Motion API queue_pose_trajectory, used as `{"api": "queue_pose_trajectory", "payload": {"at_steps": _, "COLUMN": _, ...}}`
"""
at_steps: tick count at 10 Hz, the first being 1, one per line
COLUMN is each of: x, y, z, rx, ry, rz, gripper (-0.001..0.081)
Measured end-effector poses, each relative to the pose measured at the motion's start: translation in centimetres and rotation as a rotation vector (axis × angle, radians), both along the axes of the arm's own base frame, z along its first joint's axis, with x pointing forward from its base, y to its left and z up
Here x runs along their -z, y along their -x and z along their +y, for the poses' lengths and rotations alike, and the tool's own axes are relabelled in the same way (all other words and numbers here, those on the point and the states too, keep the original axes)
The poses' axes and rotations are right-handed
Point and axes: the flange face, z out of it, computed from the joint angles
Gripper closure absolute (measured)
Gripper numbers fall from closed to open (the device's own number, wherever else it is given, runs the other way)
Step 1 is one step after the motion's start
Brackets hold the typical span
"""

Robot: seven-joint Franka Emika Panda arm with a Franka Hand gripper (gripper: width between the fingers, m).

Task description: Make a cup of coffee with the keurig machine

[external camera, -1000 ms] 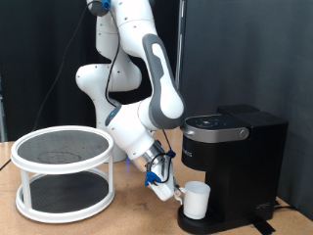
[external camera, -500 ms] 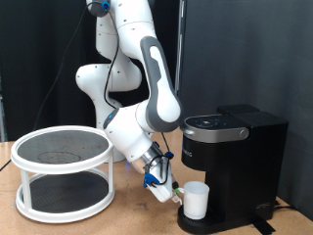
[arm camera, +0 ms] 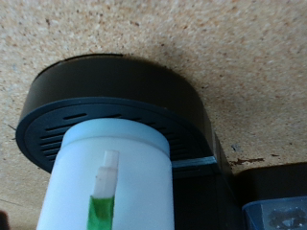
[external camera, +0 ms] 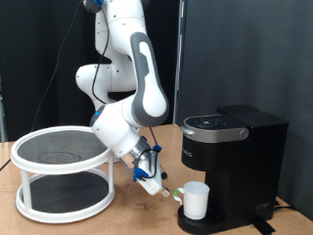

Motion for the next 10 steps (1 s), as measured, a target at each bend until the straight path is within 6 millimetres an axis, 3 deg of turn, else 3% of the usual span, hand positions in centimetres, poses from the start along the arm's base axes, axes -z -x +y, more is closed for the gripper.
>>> {"api": "queue_pose_trajectory", "payload": {"at_steps": 2, "x": -1.1, "y": 1.2, "z": -1.1, "rx": 0.033, "ry": -0.001, "rz": -0.037, "gripper": 0.0072}}
{"api": "queue_pose_trajectory", "payload": {"at_steps": 5, "x": -1.7, "y": 1.3, "z": 0.1, "rx": -0.020, "ry": -0.070, "rz": -0.014, "gripper": 0.0072}}
{"api": "queue_pose_trajectory", "payload": {"at_steps": 10, "x": -7.3, "y": 2.0, "z": 2.4, "rx": -0.083, "ry": -0.260, "rz": -0.024, "gripper": 0.0072}}
